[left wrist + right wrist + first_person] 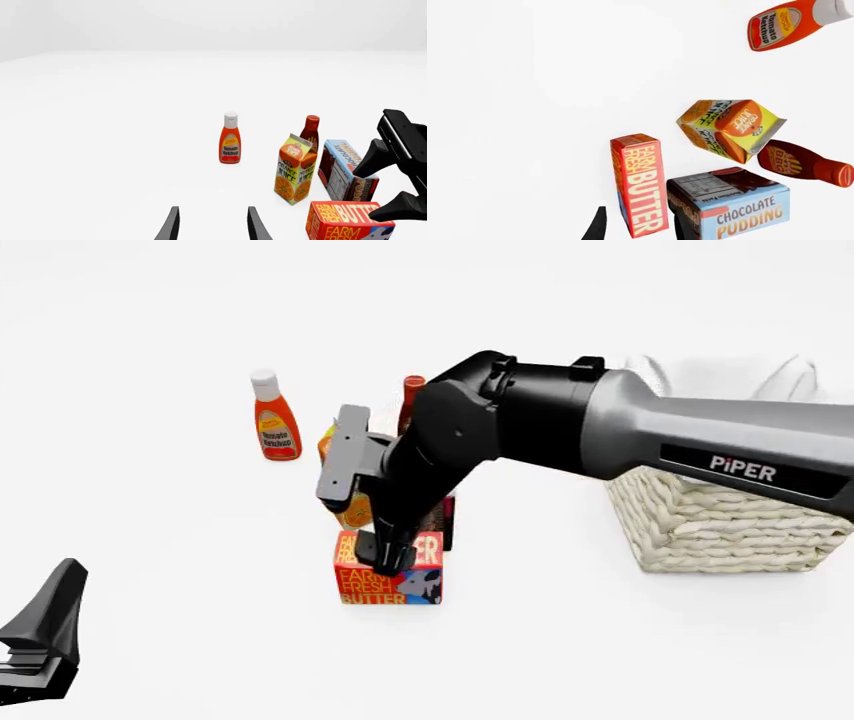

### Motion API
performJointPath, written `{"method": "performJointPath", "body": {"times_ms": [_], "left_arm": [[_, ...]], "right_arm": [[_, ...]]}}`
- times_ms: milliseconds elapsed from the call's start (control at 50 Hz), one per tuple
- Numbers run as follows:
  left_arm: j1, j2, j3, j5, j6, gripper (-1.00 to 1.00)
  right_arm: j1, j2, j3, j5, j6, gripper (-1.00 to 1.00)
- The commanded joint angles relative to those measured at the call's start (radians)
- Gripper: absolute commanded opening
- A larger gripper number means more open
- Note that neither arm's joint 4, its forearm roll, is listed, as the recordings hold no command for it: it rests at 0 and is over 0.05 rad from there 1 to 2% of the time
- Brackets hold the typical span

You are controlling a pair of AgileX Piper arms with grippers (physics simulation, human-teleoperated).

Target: Pick the butter and place it in the basket.

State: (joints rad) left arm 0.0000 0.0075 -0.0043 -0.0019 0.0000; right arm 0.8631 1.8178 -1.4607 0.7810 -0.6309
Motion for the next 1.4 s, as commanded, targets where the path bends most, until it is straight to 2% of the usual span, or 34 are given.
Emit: {"method": "performJointPath", "body": {"times_ms": [20, 1400], "left_arm": [[0.0, 0.0, 0.0, 0.0, 0.0, 1.0], [0.0, 0.0, 0.0, 0.0, 0.0, 1.0]], "right_arm": [[0.003, 0.024, -0.009, -0.002, 0.003, 1.0], [-0.024, 0.119, -0.037, -0.029, -0.055, 1.0]]}}
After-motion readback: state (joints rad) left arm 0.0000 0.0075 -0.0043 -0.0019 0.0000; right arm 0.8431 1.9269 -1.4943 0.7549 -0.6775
